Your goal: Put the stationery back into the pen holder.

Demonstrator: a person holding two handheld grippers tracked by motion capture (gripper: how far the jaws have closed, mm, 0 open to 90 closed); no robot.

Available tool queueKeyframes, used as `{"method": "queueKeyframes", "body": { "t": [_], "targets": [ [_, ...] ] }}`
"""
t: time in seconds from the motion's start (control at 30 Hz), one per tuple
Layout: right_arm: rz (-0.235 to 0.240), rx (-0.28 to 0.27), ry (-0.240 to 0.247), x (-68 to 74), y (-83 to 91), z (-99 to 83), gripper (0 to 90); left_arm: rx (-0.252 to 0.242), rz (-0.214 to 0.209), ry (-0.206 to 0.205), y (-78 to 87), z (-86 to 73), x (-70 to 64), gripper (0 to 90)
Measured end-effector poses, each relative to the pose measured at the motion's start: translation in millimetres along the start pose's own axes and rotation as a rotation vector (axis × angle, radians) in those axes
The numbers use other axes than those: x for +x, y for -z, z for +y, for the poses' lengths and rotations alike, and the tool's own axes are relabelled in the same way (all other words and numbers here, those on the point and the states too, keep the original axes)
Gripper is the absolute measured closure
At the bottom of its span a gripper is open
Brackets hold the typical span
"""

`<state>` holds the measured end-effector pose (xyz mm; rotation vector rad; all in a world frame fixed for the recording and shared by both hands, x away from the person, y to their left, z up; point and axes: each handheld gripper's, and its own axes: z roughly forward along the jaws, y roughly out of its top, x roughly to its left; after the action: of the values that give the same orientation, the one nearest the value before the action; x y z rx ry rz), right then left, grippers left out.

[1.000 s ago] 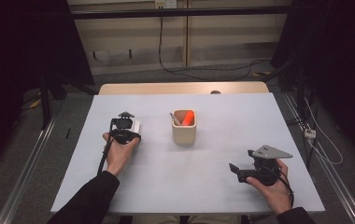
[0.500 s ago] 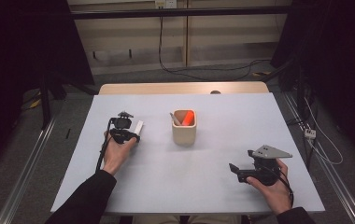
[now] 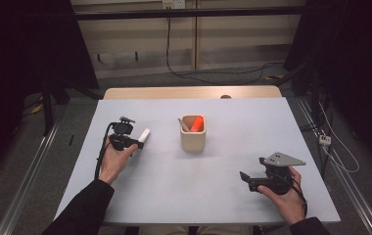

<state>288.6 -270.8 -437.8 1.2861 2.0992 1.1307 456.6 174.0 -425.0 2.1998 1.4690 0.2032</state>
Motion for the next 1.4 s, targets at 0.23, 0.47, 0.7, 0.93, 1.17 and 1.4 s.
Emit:
{"method": "queueKeyframes", "body": {
  "t": [0.23,0.47,0.7,0.93,1.17,1.4],
  "targets": [
    [0.002,0.001,0.003,0.1,-0.3,0.1,11.0,0.034,0.032,-0.026,-8.7,-0.6,-1.3,62.4],
    [0.006,0.001,0.005,0.1,-0.9,0.1,10.9,0.052,0.053,-0.022,-13.0,5.5,-3.3,56.5],
    [0.007,0.001,0.006,0.4,-1.0,0.1,10.9,0.084,0.103,-0.073,-15.1,10.3,-8.1,67.2],
    [0.009,0.002,0.005,1.7,-1.1,0.4,10.9,0.073,0.055,-0.090,-8.5,7.6,-4.8,67.7],
    [0.026,0.005,0.016,7.1,-3.4,2.6,10.5,0.064,-0.007,-0.150,9.3,0.2,-5.1,67.7],
    [0.042,-0.003,0.042,17.5,-8.0,7.6,10.3,0.051,-0.122,-0.229,22.1,-16.1,-10.4,67.7]
  ]
}}
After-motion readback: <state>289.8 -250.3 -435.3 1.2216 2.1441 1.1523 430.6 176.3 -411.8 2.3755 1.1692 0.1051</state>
